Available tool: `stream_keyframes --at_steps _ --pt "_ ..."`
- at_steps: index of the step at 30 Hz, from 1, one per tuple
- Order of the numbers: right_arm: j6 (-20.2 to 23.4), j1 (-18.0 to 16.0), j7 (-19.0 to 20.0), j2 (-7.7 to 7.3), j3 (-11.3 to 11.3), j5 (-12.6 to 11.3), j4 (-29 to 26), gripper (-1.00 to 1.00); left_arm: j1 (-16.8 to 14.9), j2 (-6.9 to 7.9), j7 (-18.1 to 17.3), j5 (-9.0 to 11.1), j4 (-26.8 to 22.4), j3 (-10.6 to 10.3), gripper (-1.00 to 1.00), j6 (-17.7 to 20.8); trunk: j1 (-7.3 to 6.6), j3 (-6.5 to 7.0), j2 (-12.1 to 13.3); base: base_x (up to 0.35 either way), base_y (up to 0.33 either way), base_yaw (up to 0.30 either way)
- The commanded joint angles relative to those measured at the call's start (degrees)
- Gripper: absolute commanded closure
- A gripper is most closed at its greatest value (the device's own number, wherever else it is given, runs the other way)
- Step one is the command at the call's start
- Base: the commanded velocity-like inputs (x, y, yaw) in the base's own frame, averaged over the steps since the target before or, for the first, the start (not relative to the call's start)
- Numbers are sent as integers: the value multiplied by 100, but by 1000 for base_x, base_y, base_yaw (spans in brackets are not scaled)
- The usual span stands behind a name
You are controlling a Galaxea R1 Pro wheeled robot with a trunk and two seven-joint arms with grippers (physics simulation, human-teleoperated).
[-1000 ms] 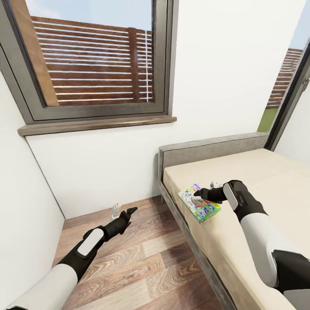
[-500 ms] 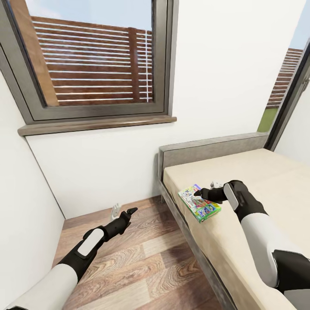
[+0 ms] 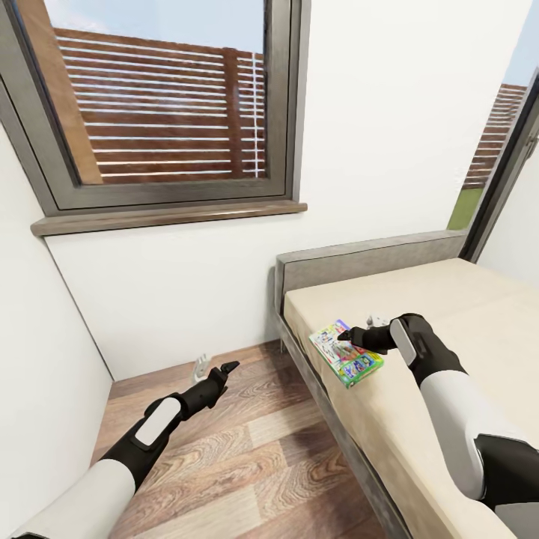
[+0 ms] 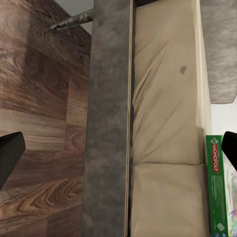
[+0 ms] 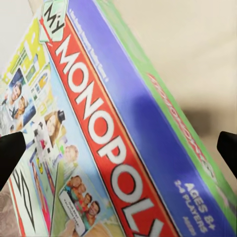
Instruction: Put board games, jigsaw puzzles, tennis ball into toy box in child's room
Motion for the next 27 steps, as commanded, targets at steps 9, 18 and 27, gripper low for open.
stream_keyframes --at_steps 9,18,27 --pt "39 -6 5 -16 -29 74 -24 -100 9 -104 48 -18 104 -23 -100 -119 -1 -7 -2 0 0 0" --pt "52 24 4 -111 -32 73 -188 -100 9 -205 74 -254 220 -14 -100 -201 -1 -7 -2 0 0 0" --pt "109 56 4 -215 -33 68 -436 -100 9 -223 83 -303 238 -13 -100 -214 -1 -7 -2 0 0 0"
